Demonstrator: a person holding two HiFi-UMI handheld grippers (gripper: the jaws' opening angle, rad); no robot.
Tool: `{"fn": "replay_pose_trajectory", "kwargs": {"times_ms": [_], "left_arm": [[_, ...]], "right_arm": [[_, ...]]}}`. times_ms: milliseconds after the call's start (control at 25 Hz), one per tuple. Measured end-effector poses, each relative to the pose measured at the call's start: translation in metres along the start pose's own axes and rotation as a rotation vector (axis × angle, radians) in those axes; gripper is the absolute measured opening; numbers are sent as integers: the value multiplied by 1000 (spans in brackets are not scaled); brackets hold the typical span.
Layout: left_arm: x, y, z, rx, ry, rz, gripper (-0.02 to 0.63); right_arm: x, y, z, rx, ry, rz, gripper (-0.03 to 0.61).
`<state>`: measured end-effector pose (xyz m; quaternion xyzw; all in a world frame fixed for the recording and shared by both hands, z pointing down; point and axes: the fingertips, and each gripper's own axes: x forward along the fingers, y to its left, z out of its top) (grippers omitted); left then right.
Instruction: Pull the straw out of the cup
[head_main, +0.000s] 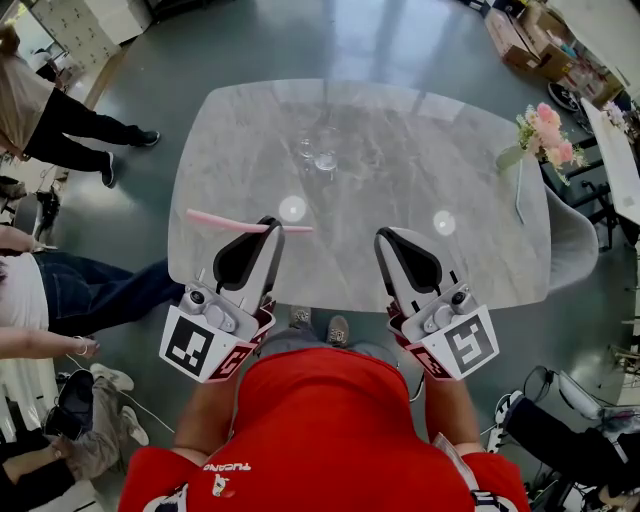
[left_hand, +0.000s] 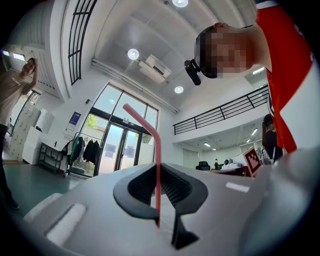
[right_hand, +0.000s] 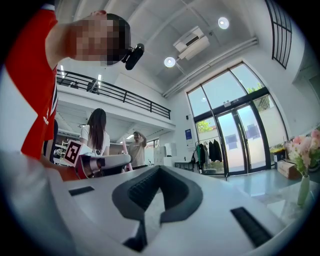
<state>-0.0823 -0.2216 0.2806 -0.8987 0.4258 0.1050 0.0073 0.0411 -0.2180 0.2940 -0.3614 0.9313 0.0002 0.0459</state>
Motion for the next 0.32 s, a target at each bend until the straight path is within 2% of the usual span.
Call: {"fn": "replay_pose_trajectory", "kwargs": {"times_ms": [320], "left_arm": [[-1, 1, 1, 1, 2, -3, 26]], "right_arm": [[1, 2, 0, -5, 6, 0, 0]]}}
